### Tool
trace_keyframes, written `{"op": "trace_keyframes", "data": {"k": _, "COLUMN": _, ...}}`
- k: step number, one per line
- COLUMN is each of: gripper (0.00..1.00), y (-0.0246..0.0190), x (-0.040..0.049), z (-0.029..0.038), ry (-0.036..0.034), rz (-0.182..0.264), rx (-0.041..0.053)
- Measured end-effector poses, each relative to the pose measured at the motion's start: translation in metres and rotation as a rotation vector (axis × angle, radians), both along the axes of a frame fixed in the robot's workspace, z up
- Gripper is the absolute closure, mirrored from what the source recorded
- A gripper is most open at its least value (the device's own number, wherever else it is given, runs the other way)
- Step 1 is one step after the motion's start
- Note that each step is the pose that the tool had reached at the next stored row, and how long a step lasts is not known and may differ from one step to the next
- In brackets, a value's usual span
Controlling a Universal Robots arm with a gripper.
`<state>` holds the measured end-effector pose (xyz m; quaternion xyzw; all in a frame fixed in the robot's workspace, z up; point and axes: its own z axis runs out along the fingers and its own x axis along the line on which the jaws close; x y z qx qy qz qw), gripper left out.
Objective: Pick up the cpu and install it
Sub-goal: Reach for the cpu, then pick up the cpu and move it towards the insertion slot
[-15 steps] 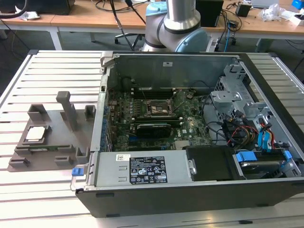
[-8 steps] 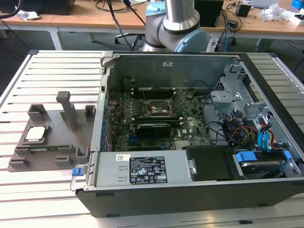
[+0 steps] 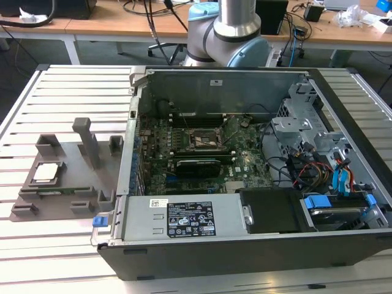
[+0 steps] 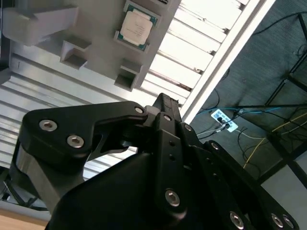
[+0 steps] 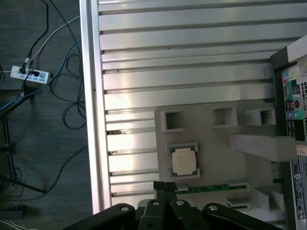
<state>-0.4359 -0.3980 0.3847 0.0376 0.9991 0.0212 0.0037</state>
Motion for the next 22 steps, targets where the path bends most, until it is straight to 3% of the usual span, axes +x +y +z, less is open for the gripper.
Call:
{"op": "trace_keyframes", "data": {"k": 8, "gripper": 0.89, "y": 0.0000, "x": 0.0357, "z": -0.0034, "ry": 0.0192, "rz": 0.001, "rx": -0.0007}}
{"op": "trace_keyframes", "data": {"k": 22, "gripper": 0.89, "y": 0.0000, "x": 0.0373, "z": -0.0034, "ry": 0.0194, "rz": 0.001, "rx": -0.0007}}
